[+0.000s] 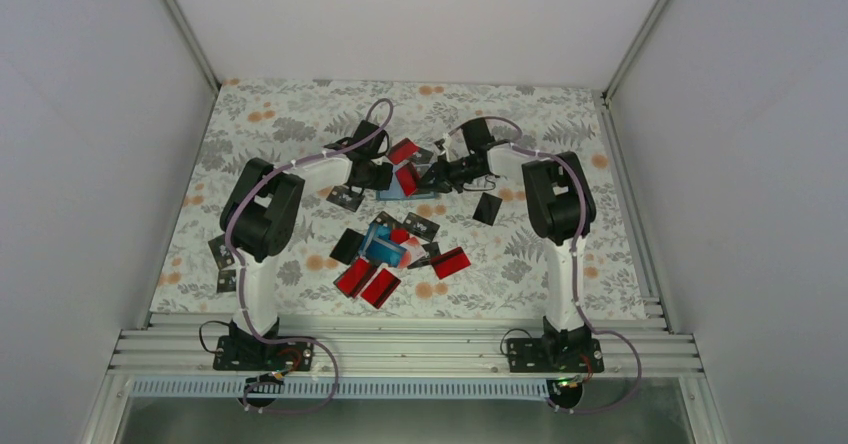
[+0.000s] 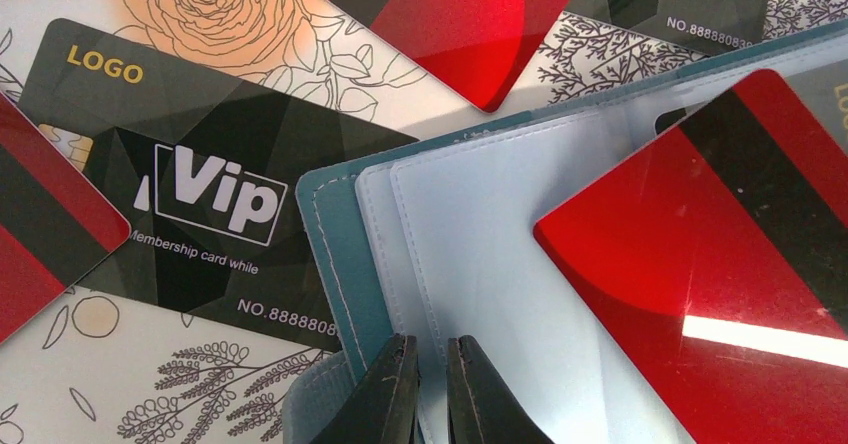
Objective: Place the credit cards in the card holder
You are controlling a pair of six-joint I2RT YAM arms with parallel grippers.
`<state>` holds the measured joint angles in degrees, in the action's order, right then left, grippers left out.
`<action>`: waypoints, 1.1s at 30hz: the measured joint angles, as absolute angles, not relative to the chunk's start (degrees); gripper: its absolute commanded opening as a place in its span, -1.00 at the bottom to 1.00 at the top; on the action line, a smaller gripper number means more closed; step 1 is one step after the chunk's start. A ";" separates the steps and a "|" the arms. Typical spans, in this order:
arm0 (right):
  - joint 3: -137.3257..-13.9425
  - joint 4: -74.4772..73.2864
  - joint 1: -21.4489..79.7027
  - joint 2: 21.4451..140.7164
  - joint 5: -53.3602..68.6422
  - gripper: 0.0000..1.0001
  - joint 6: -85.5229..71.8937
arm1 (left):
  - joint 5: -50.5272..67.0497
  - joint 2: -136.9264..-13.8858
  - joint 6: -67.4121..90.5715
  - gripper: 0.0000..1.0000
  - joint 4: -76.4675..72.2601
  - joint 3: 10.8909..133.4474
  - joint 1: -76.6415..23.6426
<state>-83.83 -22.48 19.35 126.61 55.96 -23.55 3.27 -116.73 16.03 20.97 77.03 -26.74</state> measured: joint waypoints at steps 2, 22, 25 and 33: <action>-84.51 -22.48 19.35 127.02 56.16 -0.92 -24.08 | 3.29 -116.73 16.03 -0.82 20.91 77.03 -26.72; -80.84 -27.70 17.98 119.98 52.62 -0.92 -23.05 | 1.87 -115.87 16.21 -0.84 19.86 75.59 -26.74; -80.84 -28.56 17.54 119.59 52.07 -0.92 -22.44 | 0.93 -115.63 16.51 -0.89 19.97 75.35 -26.74; -80.73 -30.20 17.37 119.68 51.96 -0.92 -21.43 | -0.97 -115.09 17.15 -0.90 20.29 74.56 -26.74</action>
